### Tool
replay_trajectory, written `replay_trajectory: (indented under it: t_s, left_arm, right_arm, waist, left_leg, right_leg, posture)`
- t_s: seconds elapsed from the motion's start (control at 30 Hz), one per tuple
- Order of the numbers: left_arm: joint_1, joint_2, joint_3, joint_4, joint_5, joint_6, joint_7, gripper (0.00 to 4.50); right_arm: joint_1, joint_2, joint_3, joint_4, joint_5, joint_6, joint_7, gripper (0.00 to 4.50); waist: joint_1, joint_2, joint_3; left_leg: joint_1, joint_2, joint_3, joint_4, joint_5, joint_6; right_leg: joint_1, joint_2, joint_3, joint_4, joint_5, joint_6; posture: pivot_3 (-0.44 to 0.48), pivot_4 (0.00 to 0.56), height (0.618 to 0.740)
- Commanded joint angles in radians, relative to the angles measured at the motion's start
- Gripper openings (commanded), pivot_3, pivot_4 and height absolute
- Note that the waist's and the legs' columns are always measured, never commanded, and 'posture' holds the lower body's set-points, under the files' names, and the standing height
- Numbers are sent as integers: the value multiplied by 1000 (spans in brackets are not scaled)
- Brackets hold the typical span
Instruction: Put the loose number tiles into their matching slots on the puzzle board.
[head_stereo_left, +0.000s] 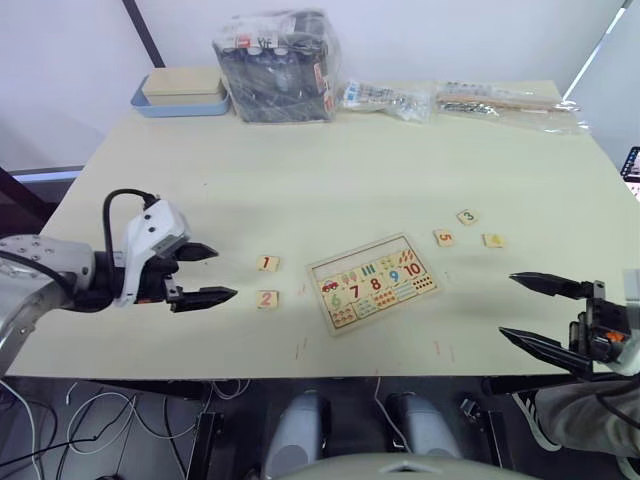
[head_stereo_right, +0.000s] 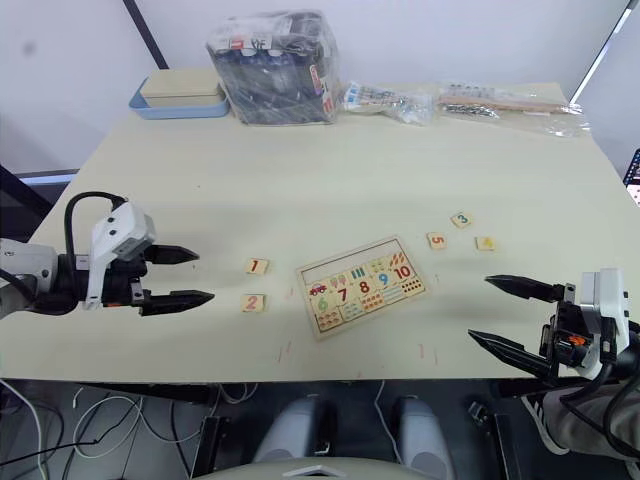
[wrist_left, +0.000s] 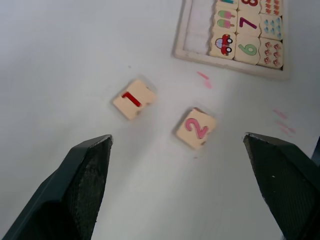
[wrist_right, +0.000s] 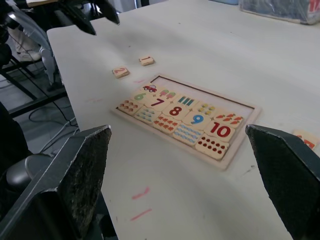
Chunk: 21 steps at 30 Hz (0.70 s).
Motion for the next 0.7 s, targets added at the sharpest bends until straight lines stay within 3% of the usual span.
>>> replay_trajectory:
  t_s: [0.03, 0.13, 0.3, 0.47, 0.7]
  left_arm:
    - [-98, -39, -76, 168, 120, -228, -158, 4421]
    - [-232, -71, -186, 311, 200, -303, -309, 4421]
    - [-458, -207, -316, 606, 338, -544, -493, 4421]
    - [-620, -309, -434, 873, 422, -725, -506, 4421]
    - [-780, -428, -500, 1167, 505, -908, -506, 4421]
  right_arm:
    - [10, 6, -24, -46, 19, -7, -12, 4500]
    - [10, 8, -20, -59, 21, -6, -21, 4500]
    - [-16, 6, -3, -68, 15, -7, -32, 4500]
    - [-32, 1, 4, -74, 9, -8, -41, 4500]
    - [-38, 6, -1, -79, -4, -21, -53, 4500]
  waist:
    - [1, -1, 0]
    - [-1, -1, 0]
    - [0, -2, -1]
    - [-1, -4, -1]
    - [-2, -5, -1]
  left_leg:
    - [0, 0, 1, 0, 0, 0]
    - [0, 0, 3, 0, 0, 0]
    - [-1, 0, 5, 2, 0, 0]
    - [-3, -2, 4, 3, 0, 1]
    - [-4, -2, 3, 5, 0, 1]
  right_leg:
    - [0, 0, 0, 0, 0, 0]
    - [0, 1, 0, 0, 0, 0]
    - [0, 3, 0, 0, 0, 0]
    - [0, 4, 0, 0, 2, 3]
    - [0, 4, 0, 1, 3, 5]
  posture:
    - [0, 150, 740]
    - [0, 150, 740]
    - [0, 150, 740]
    - [0, 150, 740]
    - [0, 150, 740]
